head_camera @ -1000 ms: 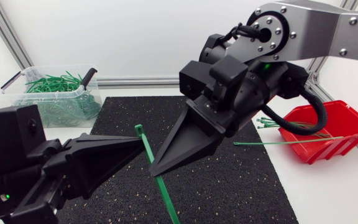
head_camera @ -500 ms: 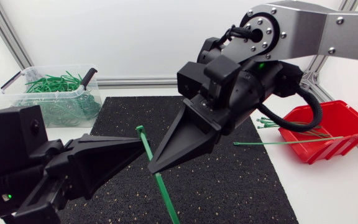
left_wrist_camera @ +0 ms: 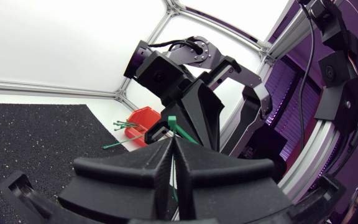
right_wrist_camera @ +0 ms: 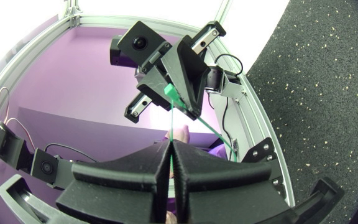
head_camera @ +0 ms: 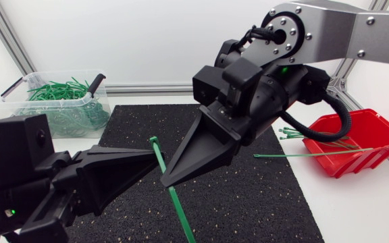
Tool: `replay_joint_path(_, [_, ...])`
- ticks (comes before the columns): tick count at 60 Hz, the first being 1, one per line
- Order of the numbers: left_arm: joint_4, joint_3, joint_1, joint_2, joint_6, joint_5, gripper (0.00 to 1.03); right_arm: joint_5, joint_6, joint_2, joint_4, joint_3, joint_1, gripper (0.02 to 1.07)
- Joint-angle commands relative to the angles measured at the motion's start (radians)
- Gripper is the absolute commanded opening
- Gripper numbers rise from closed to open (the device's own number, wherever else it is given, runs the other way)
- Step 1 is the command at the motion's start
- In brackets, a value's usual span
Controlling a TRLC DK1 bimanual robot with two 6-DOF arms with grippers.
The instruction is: Take a green cable tie from the red box, thread the tail through the head to close it, then place it in the transparent bin on the left.
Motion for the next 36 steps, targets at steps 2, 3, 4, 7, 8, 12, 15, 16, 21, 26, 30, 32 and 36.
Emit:
replay_joint_path(2, [0.018,0.022,0.006,0.008,-0.022,0.009,0.04,-0.007,-0.026,-0.002,-0.024,0.020,-0.004,0.08])
replay_joint_path(3, [0.018,0.022,0.006,0.008,-0.022,0.009,0.04,-0.007,-0.026,-0.002,-0.024,0.020,-0.004,0.08])
replay_joint_path(4, [0.018,0.024,0.006,0.008,-0.022,0.009,0.04,-0.007,-0.026,-0.002,-0.026,0.020,-0.006,0.08])
replay_joint_path(7, [0.018,0.024,0.009,0.008,-0.022,0.009,0.04,-0.009,-0.026,-0.004,-0.027,0.020,-0.004,0.08])
replay_joint_path(8, [0.019,0.024,0.009,0.008,-0.022,0.009,0.04,-0.009,-0.026,-0.005,-0.027,0.020,-0.004,0.08])
replay_joint_path(12, [0.019,0.024,0.010,0.011,-0.020,0.009,0.04,-0.009,-0.026,-0.008,-0.029,0.018,-0.003,0.08])
replay_joint_path(15, [0.019,0.024,0.009,0.011,-0.022,0.009,0.04,-0.009,-0.028,-0.008,-0.029,0.017,-0.003,0.08])
replay_joint_path(16, [0.019,0.024,0.009,0.011,-0.022,0.009,0.04,-0.009,-0.028,-0.008,-0.029,0.017,-0.003,0.08])
replay_joint_path(21, [0.018,0.022,0.006,0.006,-0.022,0.009,0.04,-0.007,-0.029,-0.005,-0.029,0.018,-0.007,0.08])
replay_joint_path(26, [0.016,0.022,0.007,0.005,-0.023,0.009,0.04,-0.007,-0.031,-0.004,-0.029,0.020,-0.011,0.08])
replay_joint_path(30, [0.015,0.024,0.006,0.005,-0.023,0.009,0.04,-0.009,-0.033,-0.004,-0.029,0.020,-0.009,0.08])
replay_joint_path(32, [0.013,0.024,0.004,0.005,-0.023,0.009,0.04,-0.009,-0.033,-0.004,-0.029,0.020,-0.009,0.08])
replay_joint_path(36, [0.011,0.025,0.004,0.005,-0.023,0.009,0.04,-0.009,-0.033,-0.001,-0.029,0.024,-0.011,0.08])
